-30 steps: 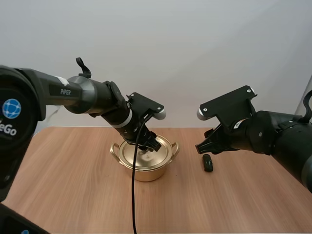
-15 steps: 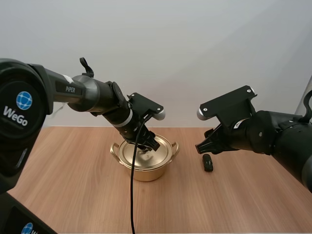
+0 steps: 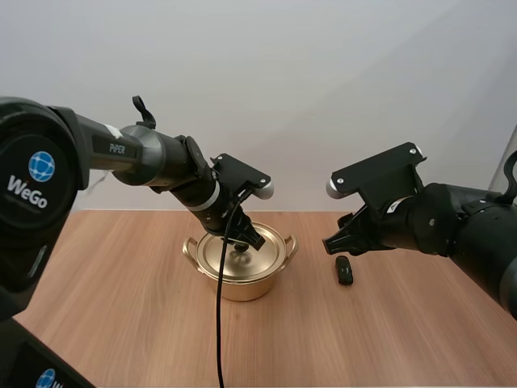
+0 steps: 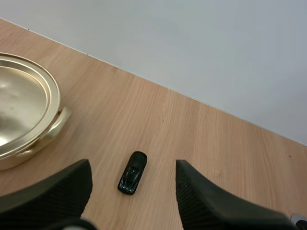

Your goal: Open the pot, put the car inside, and close it

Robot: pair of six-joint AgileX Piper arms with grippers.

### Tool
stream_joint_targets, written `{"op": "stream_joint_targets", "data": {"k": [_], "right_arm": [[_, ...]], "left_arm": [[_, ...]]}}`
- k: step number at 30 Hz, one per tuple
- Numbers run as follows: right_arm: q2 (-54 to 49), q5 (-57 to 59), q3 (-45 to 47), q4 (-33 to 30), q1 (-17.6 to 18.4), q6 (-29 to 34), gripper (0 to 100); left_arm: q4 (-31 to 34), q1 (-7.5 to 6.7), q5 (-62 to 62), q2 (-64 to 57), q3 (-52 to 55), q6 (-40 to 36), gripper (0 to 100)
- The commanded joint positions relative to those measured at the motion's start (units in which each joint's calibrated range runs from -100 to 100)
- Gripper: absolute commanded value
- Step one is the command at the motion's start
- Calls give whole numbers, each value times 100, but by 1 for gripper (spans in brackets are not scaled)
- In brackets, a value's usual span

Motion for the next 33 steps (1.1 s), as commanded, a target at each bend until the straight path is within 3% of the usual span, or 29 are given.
{"op": "stream_joint_targets", "data": {"k": [1, 3, 11, 19, 24, 33], "right_arm": [[1, 2, -7, 3, 0, 3, 85], [1, 17, -7, 2, 0, 3, 85], [1, 53, -7, 2, 0, 3, 85], [1, 51, -7, 2, 0, 66, 85], [66, 35, -7, -12, 0, 107, 85], [460, 845, -769, -21, 0, 358, 85]], "left_arm": [[-2, -6, 2, 2, -2, 4, 7], [-2, -6, 2, 2, -2, 4, 0], [8, -6, 174, -51, -53, 4, 0], [20, -6, 1204, -357, -695, -90, 0], [353, -6, 1988, -619, -1290, -342, 0], [586, 1, 2766, -885, -1665, -544, 0]]}}
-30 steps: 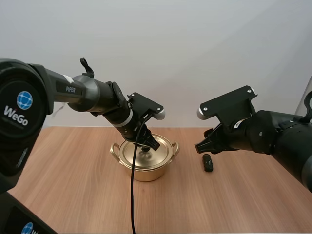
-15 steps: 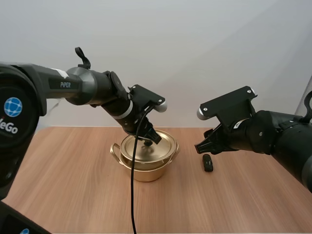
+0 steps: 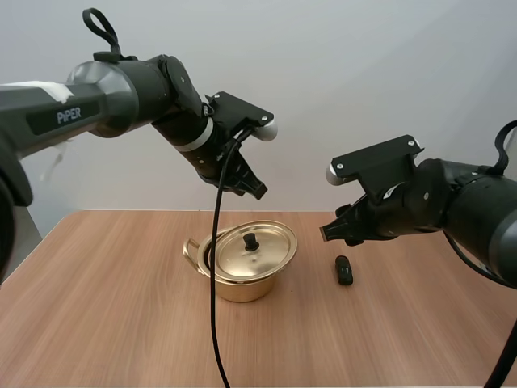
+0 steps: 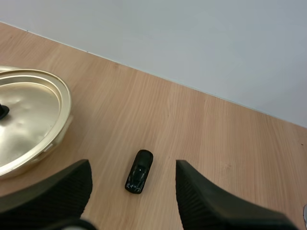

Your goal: Open the pot, put the car inside, and close it

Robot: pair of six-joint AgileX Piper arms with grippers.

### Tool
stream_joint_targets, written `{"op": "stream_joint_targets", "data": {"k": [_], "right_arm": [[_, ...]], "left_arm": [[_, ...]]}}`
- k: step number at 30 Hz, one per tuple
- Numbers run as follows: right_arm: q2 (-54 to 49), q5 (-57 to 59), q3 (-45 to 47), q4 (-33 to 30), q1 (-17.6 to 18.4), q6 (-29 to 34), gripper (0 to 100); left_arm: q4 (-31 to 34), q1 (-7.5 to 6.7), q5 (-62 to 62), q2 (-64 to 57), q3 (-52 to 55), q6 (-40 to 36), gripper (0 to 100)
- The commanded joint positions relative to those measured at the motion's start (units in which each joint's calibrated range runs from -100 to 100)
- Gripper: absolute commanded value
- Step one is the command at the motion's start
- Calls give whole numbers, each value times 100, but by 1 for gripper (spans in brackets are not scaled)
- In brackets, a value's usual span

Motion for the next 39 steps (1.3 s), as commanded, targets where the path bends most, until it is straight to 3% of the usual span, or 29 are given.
{"op": "stream_joint_targets", "data": {"k": [1, 12, 14, 16, 20, 22, 27, 39], "right_arm": [[-1, 76, -148, -26, 0, -3, 85], [-1, 347, -178, -43, 0, -3, 85], [-1, 363, -178, -43, 0, -3, 85], [-1, 408, -178, -43, 0, -3, 85], [-1, 466, -178, -43, 0, -3, 85], [-1, 466, -178, -43, 0, -3, 85], [-1, 466, -178, -43, 0, -3, 85], [-1, 466, -178, -43, 0, -3, 85]], "left_arm": [[51, 7, -51, 14, 4, -19, 0], [-67, 7, -456, 274, -62, -100, 0], [-278, 7, -644, 459, 27, -33, 5], [-326, 7, -727, 632, 109, 10, 18], [-326, 12, -832, 948, 132, -3, 71], [-412, 12, -832, 1027, 132, -32, 86], [-448, 12, -797, 1245, 132, -32, 80], [-561, 12, -201, 1708, 132, -32, 80]]}}
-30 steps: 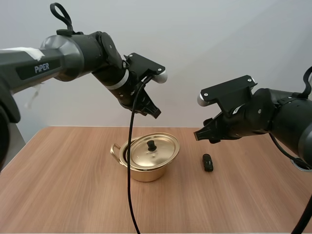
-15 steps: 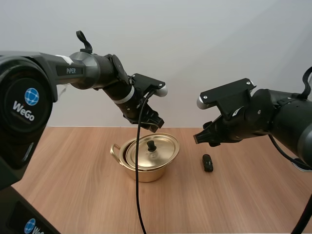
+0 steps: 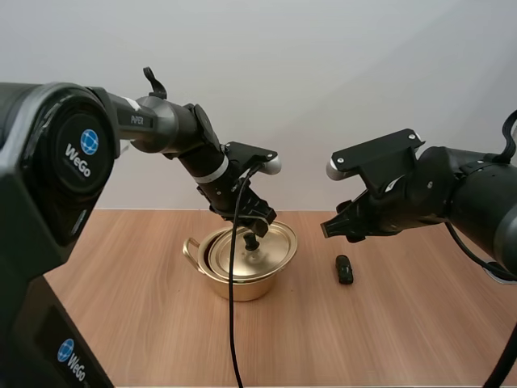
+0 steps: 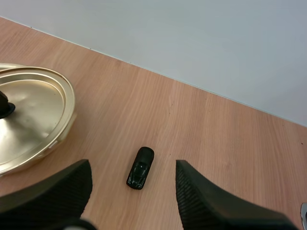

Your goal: Open the pot, put the car inside, and close it

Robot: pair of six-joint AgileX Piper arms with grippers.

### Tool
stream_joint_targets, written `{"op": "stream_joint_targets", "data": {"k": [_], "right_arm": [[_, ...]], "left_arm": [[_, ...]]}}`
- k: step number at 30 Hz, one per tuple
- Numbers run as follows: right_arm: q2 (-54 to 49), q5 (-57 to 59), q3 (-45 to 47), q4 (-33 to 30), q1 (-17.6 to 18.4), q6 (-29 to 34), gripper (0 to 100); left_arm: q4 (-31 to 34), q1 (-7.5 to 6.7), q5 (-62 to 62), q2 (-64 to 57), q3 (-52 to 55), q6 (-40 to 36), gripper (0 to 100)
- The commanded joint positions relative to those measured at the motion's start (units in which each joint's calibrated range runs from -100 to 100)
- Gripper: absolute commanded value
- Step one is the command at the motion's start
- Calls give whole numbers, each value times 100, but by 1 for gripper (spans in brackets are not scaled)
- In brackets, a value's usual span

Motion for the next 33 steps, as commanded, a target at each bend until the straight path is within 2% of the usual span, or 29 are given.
{"op": "stream_joint_targets", "data": {"k": [1, 23, 24, 26, 31, 33], "right_arm": [[-1, -4, -2, -4, 0, -3, 85], [-1, -6, -2, -4, 0, -3, 85], [-1, -6, -2, -4, 0, -3, 85], [-1, -6, -2, -4, 0, -3, 85], [-1, -6, -2, -4, 0, -3, 85], [-1, -6, -2, -4, 0, -3, 85]], "left_arm": [[0, -2, 84, 84, -6, 5, 80], [12, -2, 423, 386, -6, -62, 74], [12, -2, 423, 401, -6, -62, 71], [12, -2, 423, 427, -6, -62, 58], [12, -2, 440, 442, -6, -62, 0], [12, -2, 423, 442, -6, -62, 0]]}}
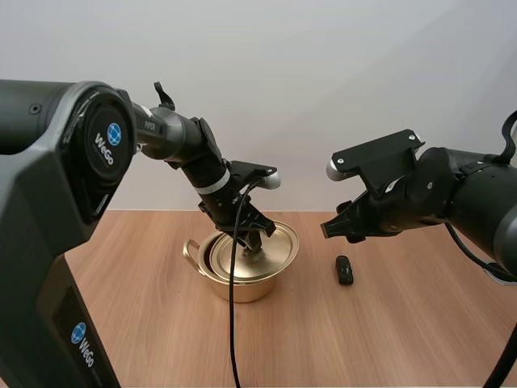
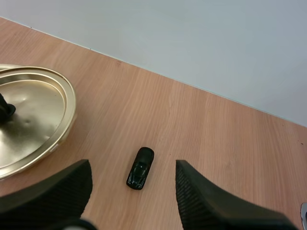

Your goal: Open the pot, put the car inside, and close it

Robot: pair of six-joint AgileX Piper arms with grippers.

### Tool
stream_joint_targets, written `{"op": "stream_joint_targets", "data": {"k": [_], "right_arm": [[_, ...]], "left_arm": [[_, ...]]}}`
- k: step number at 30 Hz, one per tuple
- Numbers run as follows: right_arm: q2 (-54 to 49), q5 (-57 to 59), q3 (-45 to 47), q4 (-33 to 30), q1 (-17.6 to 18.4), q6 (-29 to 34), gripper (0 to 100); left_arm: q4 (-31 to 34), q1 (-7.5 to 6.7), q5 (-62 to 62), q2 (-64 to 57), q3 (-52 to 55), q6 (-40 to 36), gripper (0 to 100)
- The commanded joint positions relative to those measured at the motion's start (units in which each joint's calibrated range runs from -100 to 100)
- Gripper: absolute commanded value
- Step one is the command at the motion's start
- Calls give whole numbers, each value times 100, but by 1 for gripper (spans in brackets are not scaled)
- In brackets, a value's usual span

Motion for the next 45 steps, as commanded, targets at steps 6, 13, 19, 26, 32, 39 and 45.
{"op": "stream_joint_targets", "data": {"k": [6, 13, 19, 26, 32, 39, 45], "right_arm": [[-1, -6, -2, -4, 0, -3, 85], [373, -72, -2, -115, 0, 211, 85], [1168, -470, -37, -97, 0, 259, 85], [2184, -350, -696, -84, -15, 407, 85], [3052, -72, -1184, -134, -55, 407, 85], [4093, -110, -1470, -91, -55, 407, 85], [4702, -362, -1484, -68, -55, 387, 85]], "left_arm": [[82, -2, -16, -30, -49, 1, 0], [152, 60, 545, -740, -599, -21, 0], [174, 213, 1385, -1713, -1442, -34, 0], [316, 274, 1638, -2632, -2105, -146, 0], [468, 274, 1638, -3178, -2276, -227, 0], [468, 274, 1639, -3669, -2444, -261, 0], [468, 274, 1639, -3933, -2454, -261, 0]]}}
